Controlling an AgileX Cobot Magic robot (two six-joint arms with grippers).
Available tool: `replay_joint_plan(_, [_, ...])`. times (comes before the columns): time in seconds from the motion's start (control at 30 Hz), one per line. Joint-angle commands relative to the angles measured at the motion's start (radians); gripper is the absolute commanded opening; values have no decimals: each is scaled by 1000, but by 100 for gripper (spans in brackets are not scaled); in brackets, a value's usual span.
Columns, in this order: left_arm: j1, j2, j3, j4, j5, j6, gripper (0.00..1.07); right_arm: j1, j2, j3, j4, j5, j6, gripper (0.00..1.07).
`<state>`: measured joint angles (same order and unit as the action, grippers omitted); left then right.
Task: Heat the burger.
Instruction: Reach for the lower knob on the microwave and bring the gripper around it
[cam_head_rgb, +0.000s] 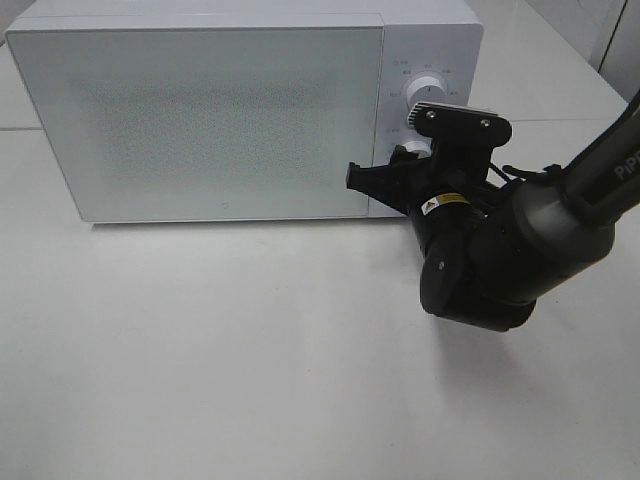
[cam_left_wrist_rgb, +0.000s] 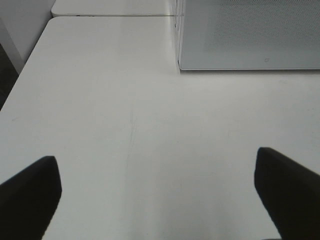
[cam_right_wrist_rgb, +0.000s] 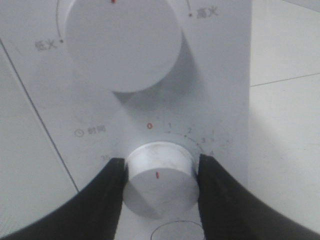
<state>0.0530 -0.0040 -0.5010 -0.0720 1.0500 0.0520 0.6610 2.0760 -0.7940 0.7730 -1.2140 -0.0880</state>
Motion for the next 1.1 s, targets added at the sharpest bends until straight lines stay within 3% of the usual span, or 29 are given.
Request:
replay_joint_plan(0.03, [1, -24, 4, -4, -14, -1, 100, 1, -1, -11, -100, -143, 88, 9])
replay_joint_plan(0.8, [1, -24, 4, -4, -14, -1, 100, 1, -1, -11, -170, -145, 608, 6])
replay_joint_plan(1.1, [1, -24, 4, -4, -14, -1, 100, 1, -1, -11, -193, -145, 657, 7])
